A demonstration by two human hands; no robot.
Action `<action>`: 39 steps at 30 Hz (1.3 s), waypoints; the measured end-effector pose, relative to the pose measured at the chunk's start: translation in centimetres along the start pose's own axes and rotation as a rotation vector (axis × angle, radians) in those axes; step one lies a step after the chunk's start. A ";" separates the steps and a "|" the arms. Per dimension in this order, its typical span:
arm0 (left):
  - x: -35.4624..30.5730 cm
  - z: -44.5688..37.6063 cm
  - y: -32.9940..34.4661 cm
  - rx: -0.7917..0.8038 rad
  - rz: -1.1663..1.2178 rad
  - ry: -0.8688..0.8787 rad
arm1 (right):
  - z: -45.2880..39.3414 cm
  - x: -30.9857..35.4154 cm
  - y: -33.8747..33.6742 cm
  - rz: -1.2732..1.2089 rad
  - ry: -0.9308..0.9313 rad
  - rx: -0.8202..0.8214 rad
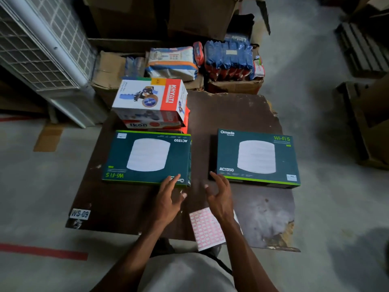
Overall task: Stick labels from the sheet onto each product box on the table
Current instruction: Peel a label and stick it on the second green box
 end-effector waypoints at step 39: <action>15.0 -9.9 -15.9 0.056 -0.685 -0.130 | -5.3 2.4 14.9 0.581 -0.145 0.310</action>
Point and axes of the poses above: each hand's wrist, its own z-axis away from the middle knuckle, its own y-axis out of the palm, x = y × z, the point moved 3 cm from there along -z, towards the middle knuckle, and after that the axes turned 4 degrees about -y, right-handed, at the moved point
